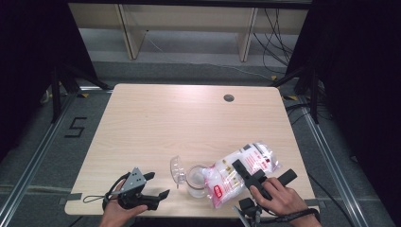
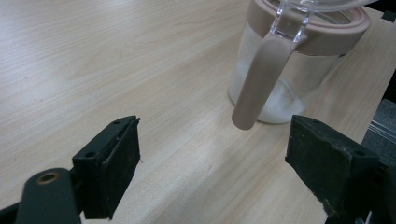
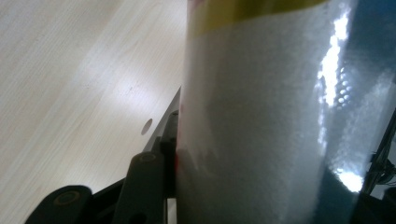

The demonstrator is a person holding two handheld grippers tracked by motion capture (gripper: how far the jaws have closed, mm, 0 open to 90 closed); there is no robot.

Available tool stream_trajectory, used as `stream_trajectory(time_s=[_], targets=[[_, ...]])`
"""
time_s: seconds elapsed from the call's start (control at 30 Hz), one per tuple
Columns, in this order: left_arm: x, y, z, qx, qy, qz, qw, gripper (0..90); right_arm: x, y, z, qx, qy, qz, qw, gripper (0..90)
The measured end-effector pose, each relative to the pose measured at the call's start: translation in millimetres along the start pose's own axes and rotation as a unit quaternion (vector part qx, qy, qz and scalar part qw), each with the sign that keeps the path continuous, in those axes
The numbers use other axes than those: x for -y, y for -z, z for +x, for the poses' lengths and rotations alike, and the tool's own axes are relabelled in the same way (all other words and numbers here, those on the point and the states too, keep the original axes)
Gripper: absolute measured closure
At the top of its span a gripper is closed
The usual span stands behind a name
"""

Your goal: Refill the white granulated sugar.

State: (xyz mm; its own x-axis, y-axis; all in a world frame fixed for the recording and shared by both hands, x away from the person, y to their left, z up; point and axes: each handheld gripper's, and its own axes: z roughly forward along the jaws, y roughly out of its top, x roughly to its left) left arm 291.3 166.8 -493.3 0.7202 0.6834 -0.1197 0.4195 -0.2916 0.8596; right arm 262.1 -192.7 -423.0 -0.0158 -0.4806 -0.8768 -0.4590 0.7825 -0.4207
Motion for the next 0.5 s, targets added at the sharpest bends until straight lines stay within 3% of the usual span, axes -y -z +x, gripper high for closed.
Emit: stream_trajectory(time_s=[0.03,0.07,0.13,0.17,0.2,0.5], targets=[[-0.4,0.0,0.8,0.001,-0.007,0.002,1.0,16.9,-0.6,-0.6,0.1,0.0,0.001,0.0,1.0,62.8],[0.1,-0.1,-0.9,-0.001,0.004,0.002,1.0,16.9,-1.4,-1.1,0.2,-0.001,0.002,0.0,1.0,62.8],[-0.2,0.5,-0.4,-0.001,-0.005,0.004,1.0,16.9,-2.9,-1.3,0.3,-0.001,0.004,-0.004,1.0,62.9],[-0.1,0.7,-0.5,-0.003,-0.006,0.005,1.0,16.9,-3.2,-0.1,1.6,-0.002,-0.004,-0.001,1.0,62.9],[-0.1,0.6,-0.8,-0.003,-0.004,0.005,1.0,16.9,-3.6,-0.4,0.5,-0.001,0.005,-0.005,1.0,62.9],[0.6,-0.3,-1.0,0.0,-0.003,0.001,1.0,16.9,-4.6,1.1,1.3,-0.004,0.0,0.002,1.0,63.1]])
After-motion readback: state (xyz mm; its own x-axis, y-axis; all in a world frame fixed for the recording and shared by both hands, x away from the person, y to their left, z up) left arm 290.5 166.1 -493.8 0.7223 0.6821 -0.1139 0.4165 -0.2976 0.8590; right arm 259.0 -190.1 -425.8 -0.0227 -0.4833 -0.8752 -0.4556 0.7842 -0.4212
